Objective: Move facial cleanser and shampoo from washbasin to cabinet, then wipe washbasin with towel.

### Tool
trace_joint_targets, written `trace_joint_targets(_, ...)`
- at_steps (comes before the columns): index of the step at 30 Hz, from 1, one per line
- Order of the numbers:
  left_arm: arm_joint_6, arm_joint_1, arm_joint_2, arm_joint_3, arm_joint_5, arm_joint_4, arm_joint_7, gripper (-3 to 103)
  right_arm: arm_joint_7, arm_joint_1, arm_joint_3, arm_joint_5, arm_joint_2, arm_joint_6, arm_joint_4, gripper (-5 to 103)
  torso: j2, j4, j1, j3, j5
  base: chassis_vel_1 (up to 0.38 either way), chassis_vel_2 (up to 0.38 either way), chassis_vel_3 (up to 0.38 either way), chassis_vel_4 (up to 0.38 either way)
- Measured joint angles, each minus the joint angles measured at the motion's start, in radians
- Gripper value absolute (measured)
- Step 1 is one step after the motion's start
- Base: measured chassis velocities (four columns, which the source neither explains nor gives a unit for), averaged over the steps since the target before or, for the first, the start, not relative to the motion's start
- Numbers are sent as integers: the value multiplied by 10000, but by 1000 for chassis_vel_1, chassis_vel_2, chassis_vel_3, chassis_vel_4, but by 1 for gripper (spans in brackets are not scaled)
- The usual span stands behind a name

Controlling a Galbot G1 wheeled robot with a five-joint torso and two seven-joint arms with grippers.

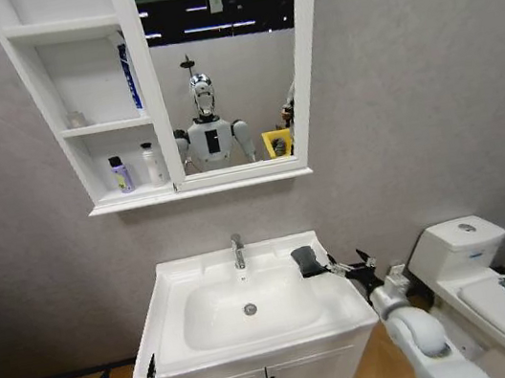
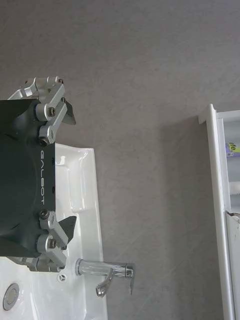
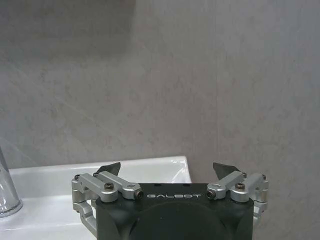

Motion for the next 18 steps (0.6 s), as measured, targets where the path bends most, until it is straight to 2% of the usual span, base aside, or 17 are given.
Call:
trace_joint_targets(2, 0, -3, 1, 1, -1, 0, 0, 100, -1, 468, -231, 110, 16, -59, -611, 100, 0, 1, 0, 1, -1, 0, 0, 0, 0)
trace_joint_targets(4, 2, -3, 2, 2, -3, 1, -1, 100, -145, 2012, -705, -103, 240, -47, -2386, 100, 0, 2, 0, 1, 3, 0, 0, 0, 0)
trace_joint_targets(7, 3, -4, 3, 2, -4, 1, -1, 100, -281, 2880, -930, -230, 320, 87, -3343, 100, 0, 8, 0, -1, -7, 0, 0, 0, 0)
trace_joint_targets(9, 6, -4, 5, 3, -6, 1, -2, 100, -463, 3626, -1278, -291, 340, 225, -4422, 100, -1, 1, 2, 0, -1, 0, 0, 0, 0)
trace_joint_targets(18, 6, -4, 8, 3, -8, 1, -1, 100, -419, 3777, -1933, -438, 609, 113, -5049, 100, 1, 0, -2, -2, -1, 0, 0, 0, 0)
